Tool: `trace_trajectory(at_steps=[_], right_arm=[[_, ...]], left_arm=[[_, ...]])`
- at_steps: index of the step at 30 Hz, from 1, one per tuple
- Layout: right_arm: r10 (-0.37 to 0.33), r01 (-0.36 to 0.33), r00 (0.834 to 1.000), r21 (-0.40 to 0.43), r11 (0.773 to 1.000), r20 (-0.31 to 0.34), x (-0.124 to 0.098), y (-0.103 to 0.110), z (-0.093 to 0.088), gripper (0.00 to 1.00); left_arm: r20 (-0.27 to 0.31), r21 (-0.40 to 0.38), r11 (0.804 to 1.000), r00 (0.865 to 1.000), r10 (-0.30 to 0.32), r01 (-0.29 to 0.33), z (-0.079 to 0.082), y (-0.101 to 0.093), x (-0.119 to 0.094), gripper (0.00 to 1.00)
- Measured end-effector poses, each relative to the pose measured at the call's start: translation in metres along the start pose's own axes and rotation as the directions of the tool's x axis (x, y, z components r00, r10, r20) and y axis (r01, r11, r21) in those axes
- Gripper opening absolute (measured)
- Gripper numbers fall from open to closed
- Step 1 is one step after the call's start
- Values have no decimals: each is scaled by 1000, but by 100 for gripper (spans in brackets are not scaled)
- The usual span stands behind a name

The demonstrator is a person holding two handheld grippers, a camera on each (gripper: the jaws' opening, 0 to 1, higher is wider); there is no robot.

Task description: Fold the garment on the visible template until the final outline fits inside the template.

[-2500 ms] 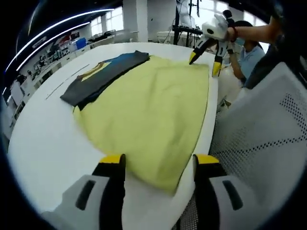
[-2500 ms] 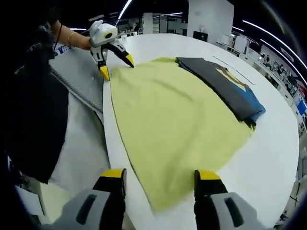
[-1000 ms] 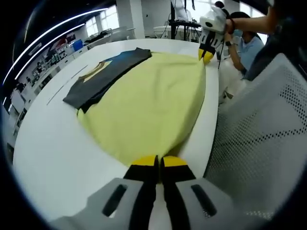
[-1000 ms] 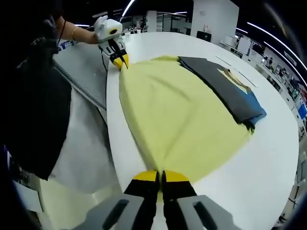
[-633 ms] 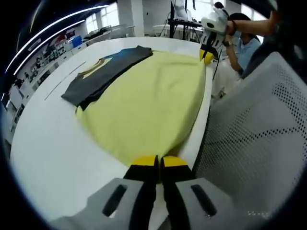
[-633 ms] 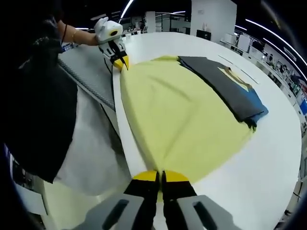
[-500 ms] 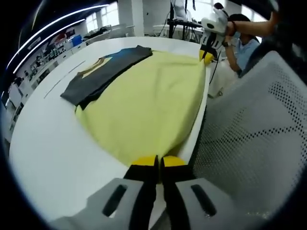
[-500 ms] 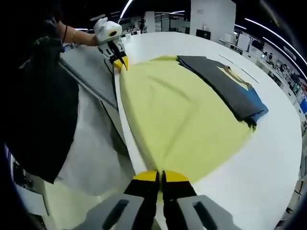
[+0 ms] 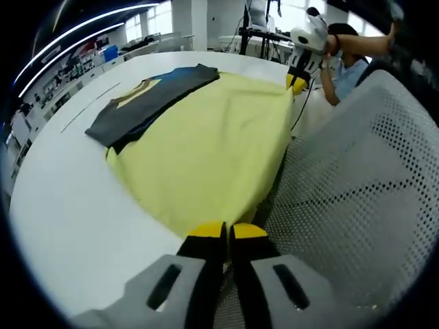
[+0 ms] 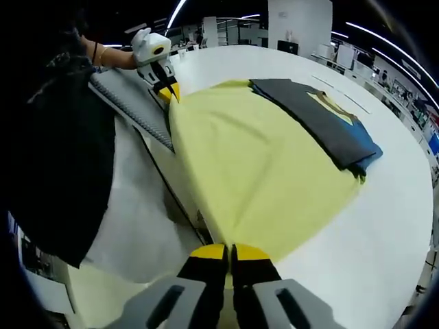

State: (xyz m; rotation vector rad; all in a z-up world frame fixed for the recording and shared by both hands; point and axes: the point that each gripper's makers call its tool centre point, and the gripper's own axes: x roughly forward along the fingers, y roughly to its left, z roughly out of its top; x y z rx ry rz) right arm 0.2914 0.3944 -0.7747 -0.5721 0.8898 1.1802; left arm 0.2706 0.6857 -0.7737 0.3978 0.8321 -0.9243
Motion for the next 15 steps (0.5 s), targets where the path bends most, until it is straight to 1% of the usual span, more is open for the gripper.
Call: trace_trajectory(at_steps=[5,11,15], right_arm=[[3,-3,1000,-1,1000,-3,-2,4,-1,0],[7,-7,1000,12,1000,2,-6,11,-3,0],[19,-19,1000,20,1000,6,-7,16,-2,0]], left_arm=[[9,-49,999,1000,-9,9,0,-6,-3,0],[6,-59,998,1000,-25,25,-2,-14,-7,0],[1,-69,997,1000,-28,28,-5,-16,-8,0]])
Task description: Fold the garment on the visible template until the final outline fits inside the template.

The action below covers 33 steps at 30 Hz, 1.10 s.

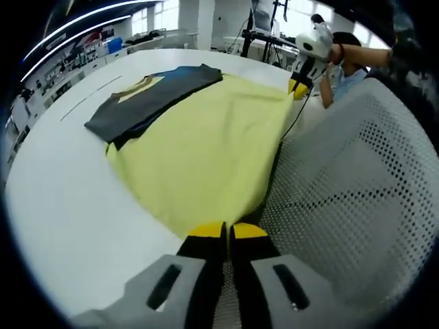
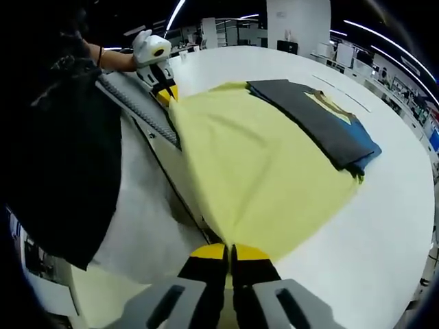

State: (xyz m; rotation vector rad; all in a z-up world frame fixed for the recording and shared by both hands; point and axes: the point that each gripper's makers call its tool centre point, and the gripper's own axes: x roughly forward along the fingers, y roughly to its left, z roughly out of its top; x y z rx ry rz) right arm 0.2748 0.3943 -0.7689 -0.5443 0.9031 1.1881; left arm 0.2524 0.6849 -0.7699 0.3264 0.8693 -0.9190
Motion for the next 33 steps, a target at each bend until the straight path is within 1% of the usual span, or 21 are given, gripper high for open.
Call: trace_trajectory(at_steps=[2,7,9,12,15,19,24,29,33], right_arm=[[0,0,1000,0,1000,1,-1,1,0,0],[-17,17,1000,-2,1000,13,-5,0,2,0],[-28,28,999,0,1000,24,-9,-1,6,0],[-43,44,998,-7,999,39,-16,-4,12,0],[-57,58,997,-14,998,52,-22,-7,17,0],[-80,82,994,-28,996,74,-30,-14,26,0],[-119,124,987,-43,991,106,-40,-27,40,0],[-161,172,978,-73,982,131,-51,-42,56,0],[-191,205,970,-88,975,151,-58,-54,68,0]], left_arm=[[-1,-6,1000,1000,-2,2,0,-1,-1,0],[10,2,1000,1000,-2,2,7,-2,-8,0],[16,2,1000,1000,-2,2,10,0,-11,0],[30,-33,999,1000,-2,3,18,2,-16,0],[40,-25,1000,999,4,-3,23,3,-21,0],[63,-29,999,998,18,-16,35,10,-28,0],[91,-13,999,995,48,-47,53,18,-38,0],[132,-7,997,988,80,-80,74,30,-48,0],[146,9,995,985,95,-98,84,36,-52,0]])
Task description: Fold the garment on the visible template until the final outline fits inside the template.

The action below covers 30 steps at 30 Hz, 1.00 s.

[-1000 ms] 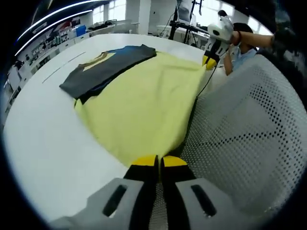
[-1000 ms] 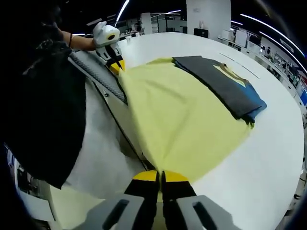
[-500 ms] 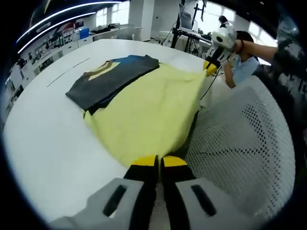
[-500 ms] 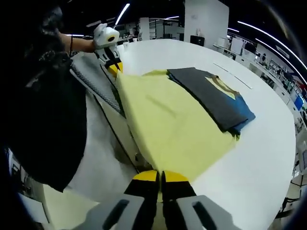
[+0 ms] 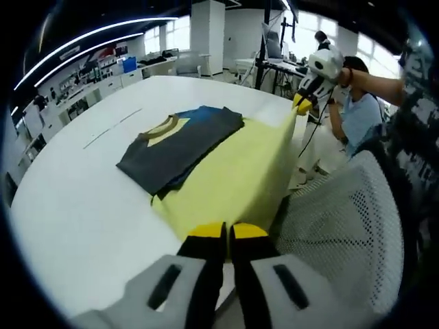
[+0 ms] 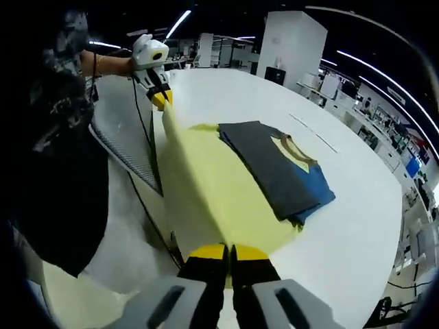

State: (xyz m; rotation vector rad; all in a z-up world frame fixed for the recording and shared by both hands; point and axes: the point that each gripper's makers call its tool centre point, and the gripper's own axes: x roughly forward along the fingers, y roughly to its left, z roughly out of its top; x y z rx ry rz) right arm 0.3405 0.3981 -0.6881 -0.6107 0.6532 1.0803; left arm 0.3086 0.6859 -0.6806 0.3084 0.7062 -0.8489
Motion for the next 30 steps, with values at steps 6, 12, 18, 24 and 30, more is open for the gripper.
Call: trace_trajectory(at_steps=[6,12,18,24,30], right_arm=[[-51,50,997,16,999,52,-2,-21,18,0],[-94,93,991,10,996,97,-4,-42,36,0],[-129,129,983,2,992,130,-4,-61,50,0],[-164,167,976,-11,986,144,-1,-77,62,0],[-205,211,965,-22,977,166,-1,-94,75,0]], left_arm=[[9,27,999,999,36,-36,13,15,-2,0],[45,42,994,994,95,-97,33,37,-5,0],[78,28,990,987,137,-139,48,53,-5,0],[121,-8,982,974,190,-190,65,72,-4,0],[146,-29,971,960,238,-236,80,89,-2,0]])
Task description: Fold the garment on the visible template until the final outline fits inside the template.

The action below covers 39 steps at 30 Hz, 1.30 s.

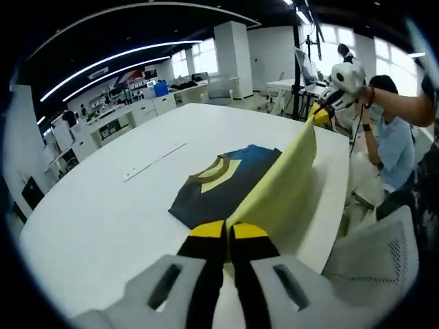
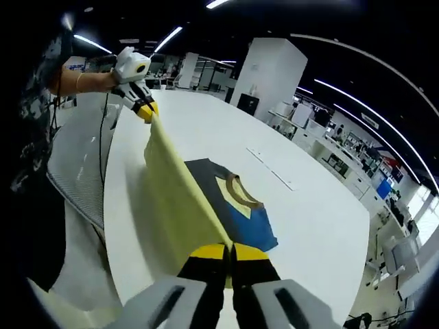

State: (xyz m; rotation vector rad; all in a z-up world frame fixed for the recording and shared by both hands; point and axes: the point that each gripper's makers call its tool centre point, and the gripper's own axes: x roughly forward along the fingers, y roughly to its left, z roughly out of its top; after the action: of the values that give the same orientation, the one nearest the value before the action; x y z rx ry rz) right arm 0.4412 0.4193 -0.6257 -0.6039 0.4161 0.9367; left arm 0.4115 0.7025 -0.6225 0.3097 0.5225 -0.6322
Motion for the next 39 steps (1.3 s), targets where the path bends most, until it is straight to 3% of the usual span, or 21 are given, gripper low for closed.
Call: trace_trajectory(at_steps=[9,19,23,31,35,39], right_arm=[[-73,74,996,-16,997,45,10,-26,16,0],[-159,159,984,3,987,83,23,-59,30,0],[-198,198,976,15,980,85,29,-73,32,0],[-252,253,966,1,968,53,47,-97,30,0],[-270,270,963,-16,963,22,57,-106,22,0],[-264,264,965,0,965,7,69,-112,17,0]], left_arm=[[35,-5,994,994,107,-107,23,29,12,0],[75,-72,987,986,152,-147,41,56,25,0],[92,-54,984,981,173,-169,49,63,32,0],[103,-102,975,973,208,-198,57,85,53,0],[120,-88,976,970,210,-200,59,92,64,0],[92,-105,973,973,213,-203,52,100,78,0]])
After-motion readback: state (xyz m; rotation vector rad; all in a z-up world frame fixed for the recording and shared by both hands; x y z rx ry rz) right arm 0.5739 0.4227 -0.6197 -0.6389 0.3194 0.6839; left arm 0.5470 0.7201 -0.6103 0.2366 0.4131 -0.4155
